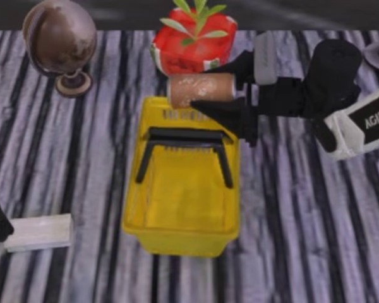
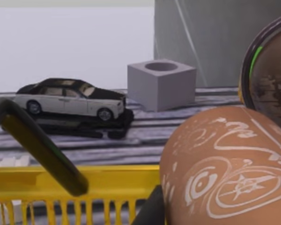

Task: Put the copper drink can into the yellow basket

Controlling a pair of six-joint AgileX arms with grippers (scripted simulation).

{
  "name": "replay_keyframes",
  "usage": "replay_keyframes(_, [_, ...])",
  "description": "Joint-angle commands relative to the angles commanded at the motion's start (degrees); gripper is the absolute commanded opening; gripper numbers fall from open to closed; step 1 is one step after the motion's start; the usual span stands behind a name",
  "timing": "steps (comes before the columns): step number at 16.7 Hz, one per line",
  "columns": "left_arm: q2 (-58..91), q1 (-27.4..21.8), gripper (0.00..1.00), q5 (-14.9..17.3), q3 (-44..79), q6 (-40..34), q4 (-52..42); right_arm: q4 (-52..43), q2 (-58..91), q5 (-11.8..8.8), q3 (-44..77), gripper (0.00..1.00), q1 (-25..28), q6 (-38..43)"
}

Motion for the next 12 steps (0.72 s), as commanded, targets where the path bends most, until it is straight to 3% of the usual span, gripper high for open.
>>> replay_keyframes(6, [0.0,0.0,1.0,0.0,0.0,0.0,0.0,0.0,0.0,0.0,0.0,0.98,0.0,0.0])
replay_keyframes(12, [0.0,0.0,1.0,0.0,0.0,0.0,0.0,0.0,0.0,0.0,0.0,1.0,0.0,0.0])
